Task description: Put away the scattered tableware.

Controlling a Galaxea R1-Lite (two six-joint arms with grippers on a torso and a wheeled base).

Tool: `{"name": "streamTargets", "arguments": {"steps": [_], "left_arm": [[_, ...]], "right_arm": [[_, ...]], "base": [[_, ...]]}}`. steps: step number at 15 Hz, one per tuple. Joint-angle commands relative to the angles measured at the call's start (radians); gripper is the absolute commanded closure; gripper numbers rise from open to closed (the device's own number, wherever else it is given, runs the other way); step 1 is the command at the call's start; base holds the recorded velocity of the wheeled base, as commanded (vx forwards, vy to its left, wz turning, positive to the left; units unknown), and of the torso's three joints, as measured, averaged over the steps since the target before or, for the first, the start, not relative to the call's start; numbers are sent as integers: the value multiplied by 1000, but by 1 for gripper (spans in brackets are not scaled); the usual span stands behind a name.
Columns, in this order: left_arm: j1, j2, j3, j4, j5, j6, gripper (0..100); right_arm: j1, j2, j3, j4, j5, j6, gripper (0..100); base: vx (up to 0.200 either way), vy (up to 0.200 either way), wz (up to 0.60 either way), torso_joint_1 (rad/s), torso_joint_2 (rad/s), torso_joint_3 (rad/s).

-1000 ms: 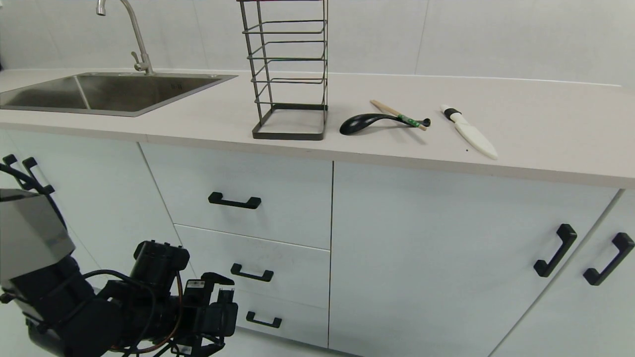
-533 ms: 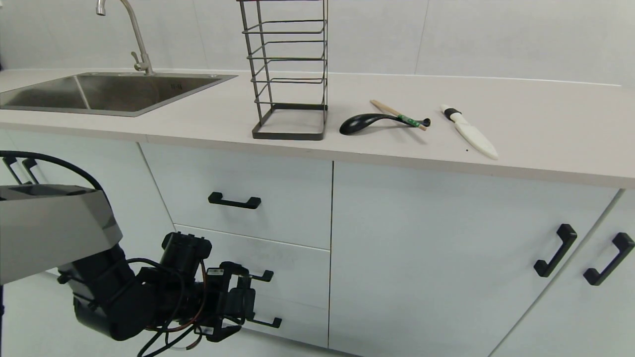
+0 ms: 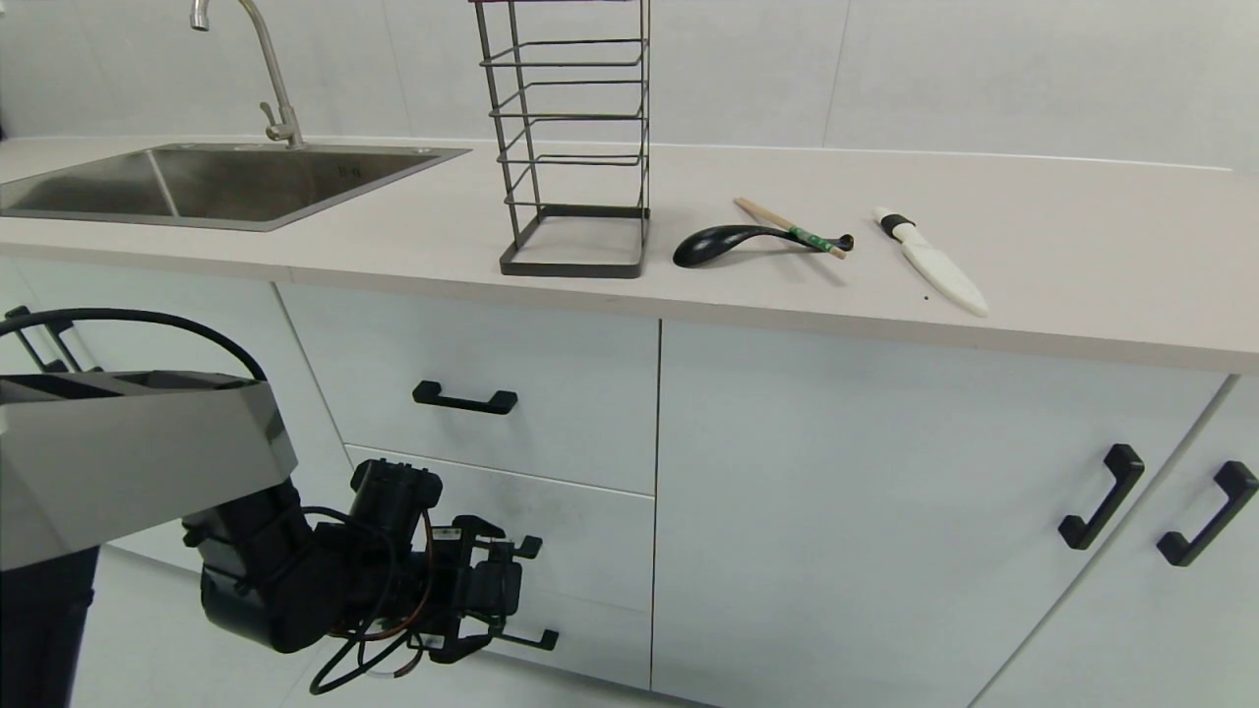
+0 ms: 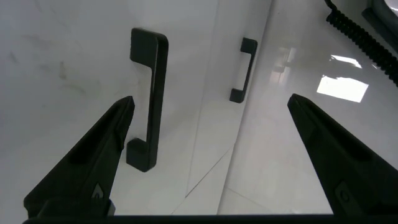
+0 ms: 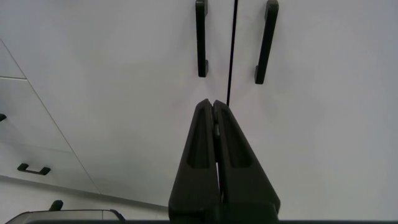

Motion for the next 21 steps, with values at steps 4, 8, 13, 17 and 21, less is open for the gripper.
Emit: {"name": "streamTargets", "arguments": {"steps": [4,8,13,17,21], "left_arm": [[7,65,-19,-80,19,-2,0],[-2,94,-17,-97,18,-3,0],[-7,134,-17,-103,22,-2,0],[-10,128,32,-104,24,-2,0],[-11,117,33,-104,27,-2,0]], "right_arm": [[0,1,0,0,1,0,100],[0,1,0,0,1,0,100],[0,1,0,0,1,0,100],[0,1,0,0,1,0,100],[0,1,0,0,1,0,100]], "base": [[0,0,0,0,0,0],[0,0,0,0,0,0],[0,0,0,0,0,0],[0,0,0,0,0,0],[0,0,0,0,0,0]]}}
